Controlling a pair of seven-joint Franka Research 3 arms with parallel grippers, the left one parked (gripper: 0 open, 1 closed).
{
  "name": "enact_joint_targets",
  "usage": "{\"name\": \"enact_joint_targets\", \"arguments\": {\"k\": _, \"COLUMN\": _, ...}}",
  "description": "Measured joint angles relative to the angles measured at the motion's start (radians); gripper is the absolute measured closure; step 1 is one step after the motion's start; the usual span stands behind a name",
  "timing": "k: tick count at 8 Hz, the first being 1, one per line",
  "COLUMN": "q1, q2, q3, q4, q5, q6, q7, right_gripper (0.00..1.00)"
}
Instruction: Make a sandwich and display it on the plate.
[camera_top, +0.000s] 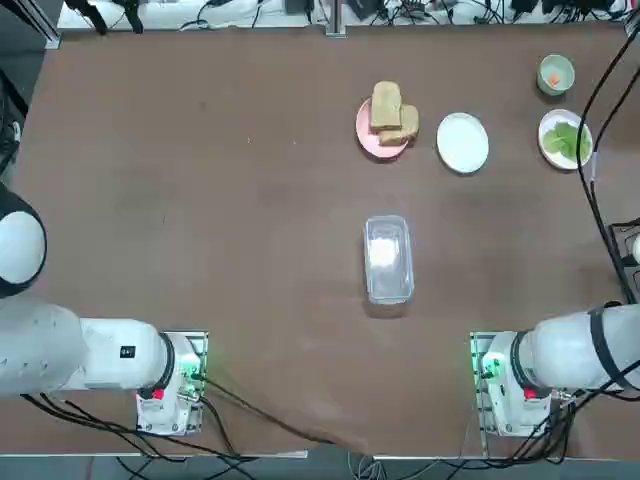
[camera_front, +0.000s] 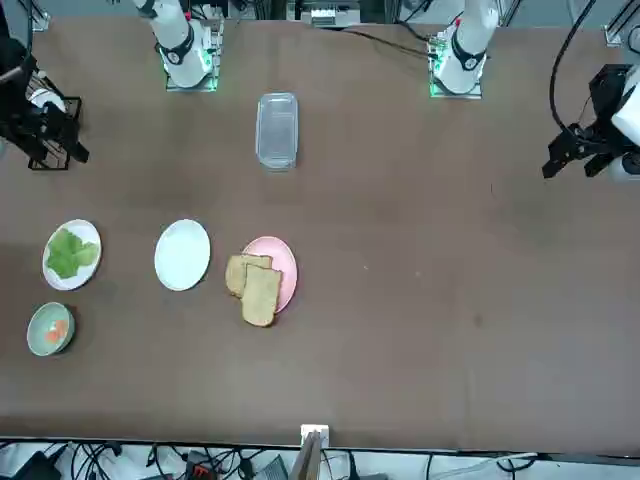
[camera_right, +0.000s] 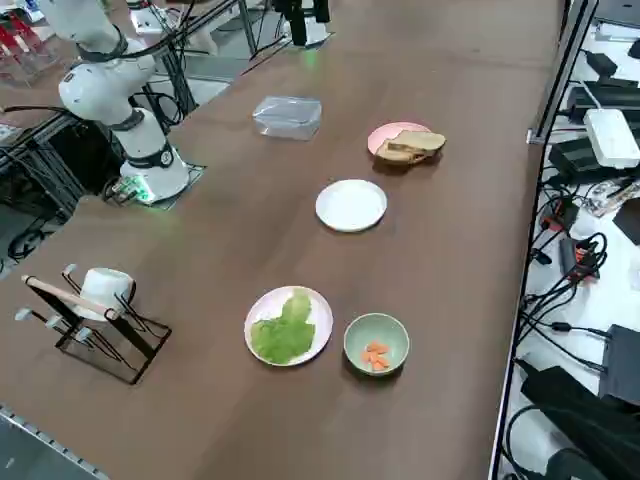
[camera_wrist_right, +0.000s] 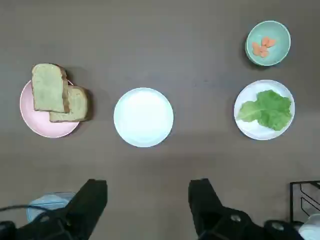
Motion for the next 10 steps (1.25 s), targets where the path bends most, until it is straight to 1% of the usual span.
{"name": "enact_joint_targets", "arguments": {"k": 4, "q1": 0.006, "q2": 0.025, "q3": 0.003, "q4": -0.001, "q5": 0.007, "q6": 0.003, "q7": 0.005, "right_gripper": 0.01}}
{"name": "enact_joint_targets", "arguments": {"k": 6, "q1": 0.012, "q2": 0.091, "q3": 0.004, "q4": -0.003, "q5": 0.011, "q6": 0.014, "q7": 0.006, "right_gripper": 0.01}}
{"name": "enact_joint_targets", "arguments": {"k": 7, "q1": 0.025, "q2": 0.145, "q3": 0.005, "q4": -0.004, "q5": 0.011, "q6": 0.045, "q7": 0.006, "right_gripper": 0.01}}
{"name": "enact_joint_targets", "arguments": {"k": 9, "q1": 0.049, "q2": 0.246, "q3": 0.006, "q4": -0.001, "q5": 0.011, "q6": 0.154, "q7": 0.006, "right_gripper": 0.00}}
{"name": "enact_joint_targets", "arguments": {"k": 10, "q1": 0.054, "q2": 0.281, "q3": 0.007, "q4": 0.003, "q5": 0.019, "q6": 0.190, "q7": 0.006, "right_gripper": 0.00}}
